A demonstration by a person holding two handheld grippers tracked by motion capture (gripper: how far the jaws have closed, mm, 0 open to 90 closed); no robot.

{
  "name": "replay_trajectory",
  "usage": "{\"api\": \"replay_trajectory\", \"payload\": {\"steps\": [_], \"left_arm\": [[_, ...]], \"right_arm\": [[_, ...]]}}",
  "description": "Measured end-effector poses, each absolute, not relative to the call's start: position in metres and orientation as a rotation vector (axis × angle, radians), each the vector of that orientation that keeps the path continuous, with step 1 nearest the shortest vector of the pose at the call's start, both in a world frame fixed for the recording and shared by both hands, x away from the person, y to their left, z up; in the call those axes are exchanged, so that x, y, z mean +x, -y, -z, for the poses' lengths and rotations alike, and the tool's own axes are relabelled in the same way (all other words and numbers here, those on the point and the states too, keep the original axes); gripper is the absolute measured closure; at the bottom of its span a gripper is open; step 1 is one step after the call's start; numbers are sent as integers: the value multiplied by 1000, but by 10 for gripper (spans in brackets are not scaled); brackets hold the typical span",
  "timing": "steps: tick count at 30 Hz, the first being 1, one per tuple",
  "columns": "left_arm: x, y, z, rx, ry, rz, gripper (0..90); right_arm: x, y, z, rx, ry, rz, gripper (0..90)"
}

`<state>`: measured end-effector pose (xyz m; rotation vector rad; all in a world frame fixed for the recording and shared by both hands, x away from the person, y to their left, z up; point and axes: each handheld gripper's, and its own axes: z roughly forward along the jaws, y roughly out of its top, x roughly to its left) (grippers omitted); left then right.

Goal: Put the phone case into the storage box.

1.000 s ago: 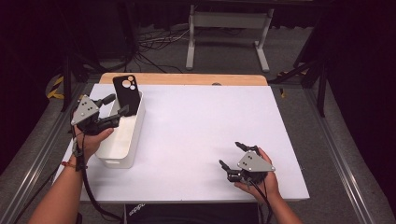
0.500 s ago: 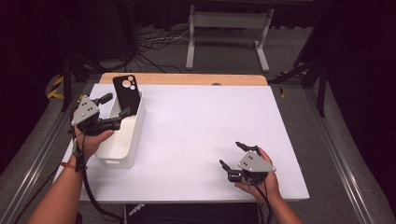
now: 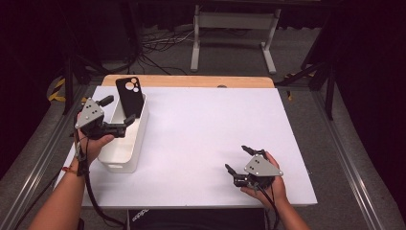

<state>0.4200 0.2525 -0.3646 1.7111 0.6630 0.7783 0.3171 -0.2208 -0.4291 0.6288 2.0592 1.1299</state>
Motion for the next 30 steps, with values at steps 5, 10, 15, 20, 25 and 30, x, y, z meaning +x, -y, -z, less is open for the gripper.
{"api": "replay_trajectory", "payload": {"steps": [5,10,15,20,25,30], "left_arm": [[415,-250,362,1728,-642,-782,42],[409,-246,359,1733,-613,-771,41],[402,-238,356,1738,-582,-772,41],[399,-232,354,1735,-552,-763,42],[398,-221,352,1721,-546,-733,45],[388,-213,354,1740,-506,-713,44]], "right_arm": [[316,220,429,630,-2059,-1132,204],[316,220,428,631,-2058,-1139,204],[316,221,427,635,-2051,-1150,204],[317,222,425,642,-2044,-1160,202],[319,224,423,648,-2028,-1165,194],[319,225,421,660,-2016,-1181,171]]}}
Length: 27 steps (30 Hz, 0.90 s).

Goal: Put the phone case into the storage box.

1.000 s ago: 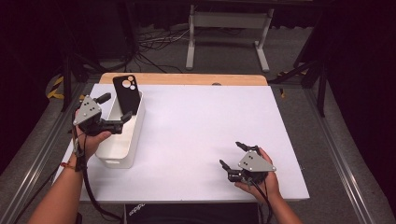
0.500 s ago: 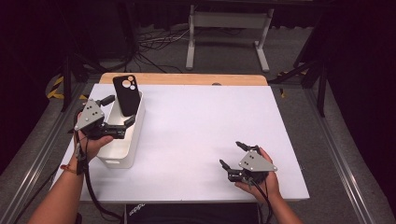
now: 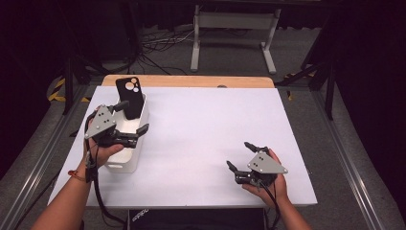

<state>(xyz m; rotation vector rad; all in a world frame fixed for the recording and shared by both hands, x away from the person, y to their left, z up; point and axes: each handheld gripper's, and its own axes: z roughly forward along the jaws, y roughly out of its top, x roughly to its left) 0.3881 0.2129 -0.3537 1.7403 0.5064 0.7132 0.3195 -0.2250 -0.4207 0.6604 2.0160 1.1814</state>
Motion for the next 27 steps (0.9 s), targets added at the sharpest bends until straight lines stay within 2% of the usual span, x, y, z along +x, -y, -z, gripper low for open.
{"api": "replay_trajectory", "payload": {"steps": [9,27], "left_arm": [[372,-205,357,1745,-469,-704,43],[342,-192,366,1771,-439,-701,46]], "right_arm": [[320,224,422,665,-2028,-1186,136],[319,222,422,652,-2029,-1191,135]]}}
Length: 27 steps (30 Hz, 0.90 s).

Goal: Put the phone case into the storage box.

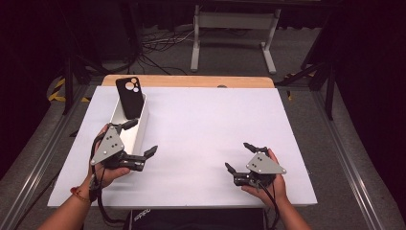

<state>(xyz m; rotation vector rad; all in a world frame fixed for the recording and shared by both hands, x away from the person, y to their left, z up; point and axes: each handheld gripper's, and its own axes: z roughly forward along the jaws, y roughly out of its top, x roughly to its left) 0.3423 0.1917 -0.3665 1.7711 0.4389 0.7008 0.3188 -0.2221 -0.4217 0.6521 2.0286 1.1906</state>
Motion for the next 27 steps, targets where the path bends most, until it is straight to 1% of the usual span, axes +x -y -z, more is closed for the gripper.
{"api": "replay_trajectory", "payload": {"steps": [13,27], "left_arm": [[330,-179,383,1808,-398,-668,35],[322,-171,397,1808,-381,-634,33]], "right_arm": [[315,221,419,634,-2021,-1203,135],[310,219,416,612,-2019,-1203,135]]}}
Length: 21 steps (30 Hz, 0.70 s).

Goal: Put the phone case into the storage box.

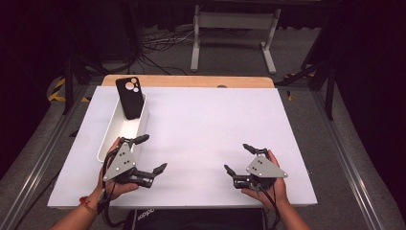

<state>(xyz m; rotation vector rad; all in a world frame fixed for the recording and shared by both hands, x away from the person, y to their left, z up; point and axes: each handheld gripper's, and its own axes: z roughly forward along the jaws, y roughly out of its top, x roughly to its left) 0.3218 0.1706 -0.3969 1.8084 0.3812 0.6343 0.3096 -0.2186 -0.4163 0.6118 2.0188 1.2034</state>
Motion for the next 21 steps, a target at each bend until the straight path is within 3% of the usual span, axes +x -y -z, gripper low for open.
{"api": "replay_trajectory", "payload": {"steps": [21], "left_arm": [[321,-158,422,1867,-361,-590,30]], "right_arm": [[307,216,417,593,-2034,-1214,118]]}}
